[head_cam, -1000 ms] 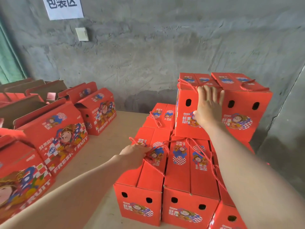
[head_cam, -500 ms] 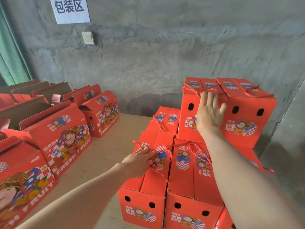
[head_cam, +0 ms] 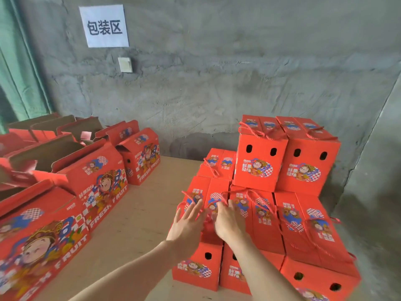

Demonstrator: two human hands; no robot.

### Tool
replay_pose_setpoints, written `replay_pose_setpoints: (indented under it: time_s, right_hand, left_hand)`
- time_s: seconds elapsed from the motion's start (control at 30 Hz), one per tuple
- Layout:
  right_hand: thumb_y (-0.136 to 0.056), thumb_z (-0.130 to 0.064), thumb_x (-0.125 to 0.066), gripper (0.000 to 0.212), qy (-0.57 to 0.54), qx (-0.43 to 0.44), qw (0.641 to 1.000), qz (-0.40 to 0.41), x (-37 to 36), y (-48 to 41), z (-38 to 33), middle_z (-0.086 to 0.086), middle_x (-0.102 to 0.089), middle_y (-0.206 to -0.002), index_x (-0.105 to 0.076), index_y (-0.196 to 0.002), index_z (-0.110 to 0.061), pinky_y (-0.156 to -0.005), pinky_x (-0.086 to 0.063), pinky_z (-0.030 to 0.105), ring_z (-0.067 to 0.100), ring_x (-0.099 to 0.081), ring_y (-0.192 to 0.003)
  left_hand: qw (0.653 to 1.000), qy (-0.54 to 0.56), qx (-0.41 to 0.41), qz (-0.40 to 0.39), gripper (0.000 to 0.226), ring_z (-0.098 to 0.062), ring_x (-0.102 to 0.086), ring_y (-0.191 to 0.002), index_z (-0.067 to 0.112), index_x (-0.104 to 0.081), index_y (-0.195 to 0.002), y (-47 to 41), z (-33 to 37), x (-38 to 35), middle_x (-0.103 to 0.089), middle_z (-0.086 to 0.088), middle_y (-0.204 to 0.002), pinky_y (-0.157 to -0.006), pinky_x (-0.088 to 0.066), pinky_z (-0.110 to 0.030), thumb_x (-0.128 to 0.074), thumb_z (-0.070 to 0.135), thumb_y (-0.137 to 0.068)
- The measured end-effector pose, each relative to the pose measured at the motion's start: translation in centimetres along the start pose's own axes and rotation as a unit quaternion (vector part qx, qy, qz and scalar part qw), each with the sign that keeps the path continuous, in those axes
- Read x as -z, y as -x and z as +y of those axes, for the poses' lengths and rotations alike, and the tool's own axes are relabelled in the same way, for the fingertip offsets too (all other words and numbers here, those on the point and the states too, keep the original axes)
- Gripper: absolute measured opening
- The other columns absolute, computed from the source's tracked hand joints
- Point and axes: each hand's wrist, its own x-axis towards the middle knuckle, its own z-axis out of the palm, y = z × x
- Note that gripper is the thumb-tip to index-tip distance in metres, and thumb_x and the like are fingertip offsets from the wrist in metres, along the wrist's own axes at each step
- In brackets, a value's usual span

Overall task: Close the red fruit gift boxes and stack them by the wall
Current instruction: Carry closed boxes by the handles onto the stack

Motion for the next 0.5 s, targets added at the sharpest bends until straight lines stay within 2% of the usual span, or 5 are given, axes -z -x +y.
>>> replay_pose_setpoints:
  time_s: [0.1,0.17,0.27,0.4,0.5]
  right_hand:
    - [-0.096,-0.014,-0.04,0.032,-0.026,0.07,0.997,0.009,0.2,2.1,-3.3,0.005,-0.045,-0.132,-0.051,-0.126,-0.015,-0.099,-0.037,0.032,0.025,-0.042,-0.125]
    - [-0.098,-0.016,-0.038,0.032,-0.041,0.112,0.993,-0.007,-0.6,4.3,-5.7,0.002,-0.05,-0.128,-0.054,-0.126,-0.016,-0.097,-0.036,0.028,0.021,-0.046,-0.121]
    - [-0.099,-0.019,-0.041,0.029,-0.064,0.143,0.987,-0.031,-1.5,7.1,-9.3,0.002,-0.055,-0.126,-0.056,-0.124,-0.016,-0.097,-0.035,0.026,0.018,-0.05,-0.119]
    - [-0.097,-0.024,-0.047,0.031,-0.05,0.18,0.977,-0.108,-2.8,9.9,-14.9,0.002,-0.058,-0.127,-0.057,-0.125,-0.019,-0.095,-0.036,0.021,0.017,-0.052,-0.119]
    - [-0.094,-0.028,-0.051,0.032,-0.02,0.205,0.96,-0.188,-4.1,11.2,-20.2,0.004,-0.062,-0.125,-0.06,-0.125,-0.022,-0.094,-0.04,0.021,0.019,-0.055,-0.117]
  left_hand:
    - [0.998,0.039,-0.016,0.051,0.048,-0.012,-0.011,-0.146,0.029,-0.037,-0.141,4.0,-1.2,1.6,-0.012,0.009,-0.157,-0.118,-0.005,-0.035,-0.036,0.014,-0.095]
    - [0.994,0.068,0.001,0.081,0.038,-0.011,-0.03,-0.138,0.028,-0.05,-0.131,7.2,-2.9,2.8,-0.033,0.008,-0.149,-0.114,-0.015,-0.027,-0.038,0.018,-0.096]
    - [0.984,0.125,0.065,0.109,0.031,-0.016,-0.051,-0.119,0.019,-0.063,-0.116,12.7,-7.0,4.1,-0.057,0.005,-0.126,-0.099,-0.035,-0.022,-0.043,0.017,-0.093]
    - [0.97,0.149,0.142,0.132,0.027,-0.017,-0.059,-0.109,0.013,-0.068,-0.109,19.9,-13.9,5.1,-0.064,0.001,-0.114,-0.09,-0.044,-0.022,-0.049,0.014,-0.09]
    - [0.96,0.128,0.18,0.173,0.019,-0.023,-0.067,-0.092,0.007,-0.072,-0.093,24.6,-19.3,6.4,-0.07,-0.006,-0.099,-0.08,-0.051,-0.025,-0.063,0.002,-0.077]
